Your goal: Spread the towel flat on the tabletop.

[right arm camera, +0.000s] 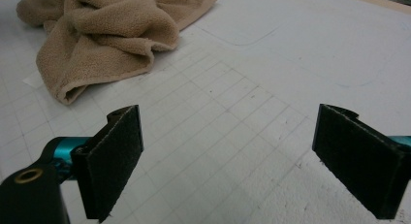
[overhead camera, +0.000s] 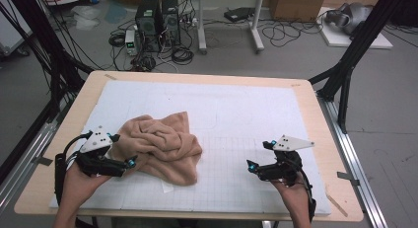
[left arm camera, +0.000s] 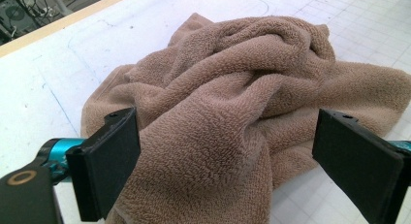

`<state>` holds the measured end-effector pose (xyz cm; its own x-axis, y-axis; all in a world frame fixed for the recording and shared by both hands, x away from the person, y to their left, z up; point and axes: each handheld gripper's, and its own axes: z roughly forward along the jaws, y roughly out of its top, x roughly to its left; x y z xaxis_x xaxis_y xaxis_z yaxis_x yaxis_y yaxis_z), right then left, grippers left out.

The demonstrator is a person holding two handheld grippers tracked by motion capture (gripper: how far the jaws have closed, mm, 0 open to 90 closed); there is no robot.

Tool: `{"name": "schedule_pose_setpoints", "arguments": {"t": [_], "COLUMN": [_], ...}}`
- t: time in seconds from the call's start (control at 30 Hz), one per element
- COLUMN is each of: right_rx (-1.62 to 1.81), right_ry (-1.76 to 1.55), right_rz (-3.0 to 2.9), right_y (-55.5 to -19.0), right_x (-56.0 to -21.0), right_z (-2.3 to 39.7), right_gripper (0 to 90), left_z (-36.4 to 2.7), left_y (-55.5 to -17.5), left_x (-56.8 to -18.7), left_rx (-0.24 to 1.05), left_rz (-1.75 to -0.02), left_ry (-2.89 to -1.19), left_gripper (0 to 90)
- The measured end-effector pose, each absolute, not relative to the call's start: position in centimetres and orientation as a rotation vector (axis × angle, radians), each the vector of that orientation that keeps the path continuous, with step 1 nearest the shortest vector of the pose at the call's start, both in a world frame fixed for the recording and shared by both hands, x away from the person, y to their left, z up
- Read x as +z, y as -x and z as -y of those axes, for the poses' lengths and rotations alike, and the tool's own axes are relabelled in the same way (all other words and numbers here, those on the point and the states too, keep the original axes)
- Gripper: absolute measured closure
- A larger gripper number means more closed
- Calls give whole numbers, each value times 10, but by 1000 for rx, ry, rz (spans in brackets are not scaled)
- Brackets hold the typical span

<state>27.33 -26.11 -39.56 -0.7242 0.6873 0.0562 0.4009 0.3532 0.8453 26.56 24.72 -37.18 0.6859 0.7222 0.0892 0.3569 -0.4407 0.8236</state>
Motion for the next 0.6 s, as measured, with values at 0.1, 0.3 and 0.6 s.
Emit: {"name": "schedule_pose_setpoints", "arguments": {"t": [0.1, 0.3, 0.6], "right_rx": [1326, 1334, 1344], "right_ry": [-974, -977, -951], "right_rz": [-2311, -2307, -2304], "right_y": [-273, -274, -270], "right_x": [-398, -398, -396], "right_z": [263, 265, 264], "right_gripper": [100, 100, 100], "left_z": [-246, -247, -248], "left_y": [-265, -264, -262], "left_x": [-373, -374, -373], "left_rx": [548, 553, 557], "left_rz": [-824, -824, -818], "left_ry": [-2064, -2065, -2057], "left_gripper": [105, 105, 105]}}
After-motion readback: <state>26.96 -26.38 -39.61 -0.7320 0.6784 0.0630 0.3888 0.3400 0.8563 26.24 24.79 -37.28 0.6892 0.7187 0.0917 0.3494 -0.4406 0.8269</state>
